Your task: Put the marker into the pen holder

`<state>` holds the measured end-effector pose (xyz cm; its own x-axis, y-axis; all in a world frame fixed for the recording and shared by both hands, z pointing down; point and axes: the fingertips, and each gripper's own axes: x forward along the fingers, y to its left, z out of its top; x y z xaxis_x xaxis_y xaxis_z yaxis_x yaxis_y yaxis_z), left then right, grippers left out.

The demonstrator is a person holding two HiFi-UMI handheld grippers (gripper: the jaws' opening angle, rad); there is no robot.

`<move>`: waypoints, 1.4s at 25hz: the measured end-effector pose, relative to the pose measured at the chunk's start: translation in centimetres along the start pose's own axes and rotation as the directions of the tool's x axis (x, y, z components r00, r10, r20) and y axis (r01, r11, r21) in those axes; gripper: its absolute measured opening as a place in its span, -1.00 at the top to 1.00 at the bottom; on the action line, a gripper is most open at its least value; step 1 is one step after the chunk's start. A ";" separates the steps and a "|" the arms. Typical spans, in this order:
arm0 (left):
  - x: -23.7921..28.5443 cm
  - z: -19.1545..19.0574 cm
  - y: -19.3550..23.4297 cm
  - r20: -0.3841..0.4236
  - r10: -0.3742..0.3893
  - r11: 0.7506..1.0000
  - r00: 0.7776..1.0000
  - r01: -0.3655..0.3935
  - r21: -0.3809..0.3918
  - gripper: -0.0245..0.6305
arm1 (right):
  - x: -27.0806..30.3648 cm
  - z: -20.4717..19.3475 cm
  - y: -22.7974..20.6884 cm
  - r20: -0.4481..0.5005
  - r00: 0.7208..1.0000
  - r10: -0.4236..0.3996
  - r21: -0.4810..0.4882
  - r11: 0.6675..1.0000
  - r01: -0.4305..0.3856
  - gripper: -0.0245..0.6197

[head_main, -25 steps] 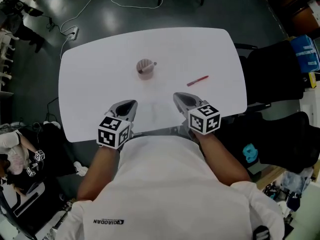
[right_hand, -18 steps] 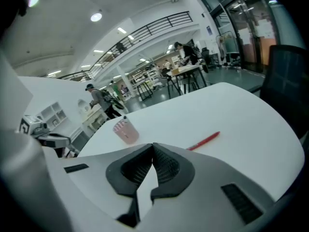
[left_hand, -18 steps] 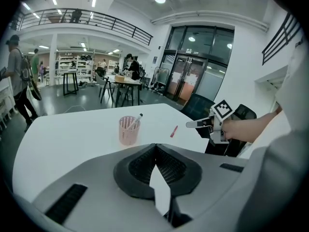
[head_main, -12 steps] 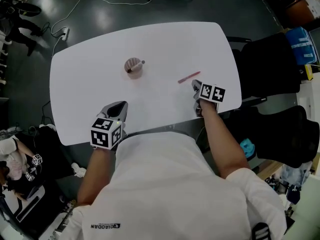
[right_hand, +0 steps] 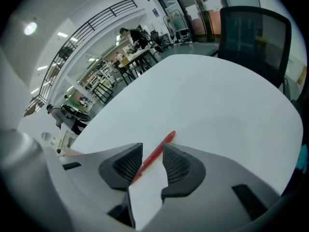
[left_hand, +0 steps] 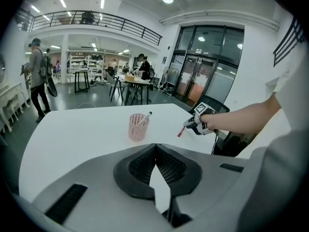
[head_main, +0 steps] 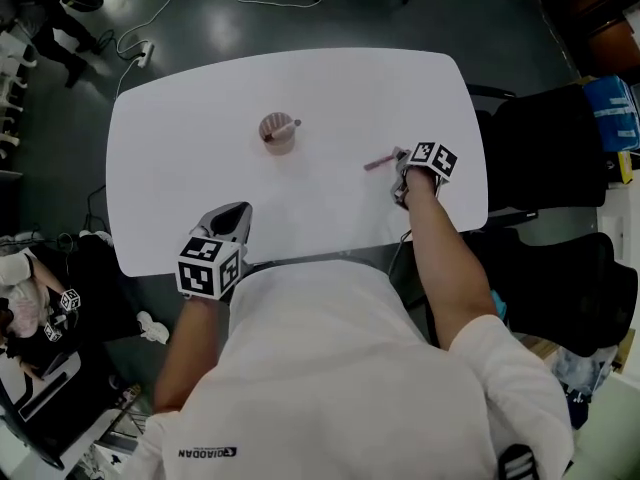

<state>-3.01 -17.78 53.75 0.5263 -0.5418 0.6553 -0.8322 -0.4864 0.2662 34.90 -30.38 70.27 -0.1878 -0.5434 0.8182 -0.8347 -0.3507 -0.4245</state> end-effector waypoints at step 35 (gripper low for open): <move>-1.7 -1.3 2.1 -0.003 0.045 0.998 0.999 -0.045 -0.050 0.85 | 3.7 0.8 0.0 -0.097 0.964 -0.248 -0.293 0.933 0.210 0.65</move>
<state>-5.89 -17.00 54.12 0.4880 -0.5608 0.6688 -0.8627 -0.4265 0.2718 34.63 -33.01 73.04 -0.0242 -0.3632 0.9314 -0.9698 -0.2175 -0.1100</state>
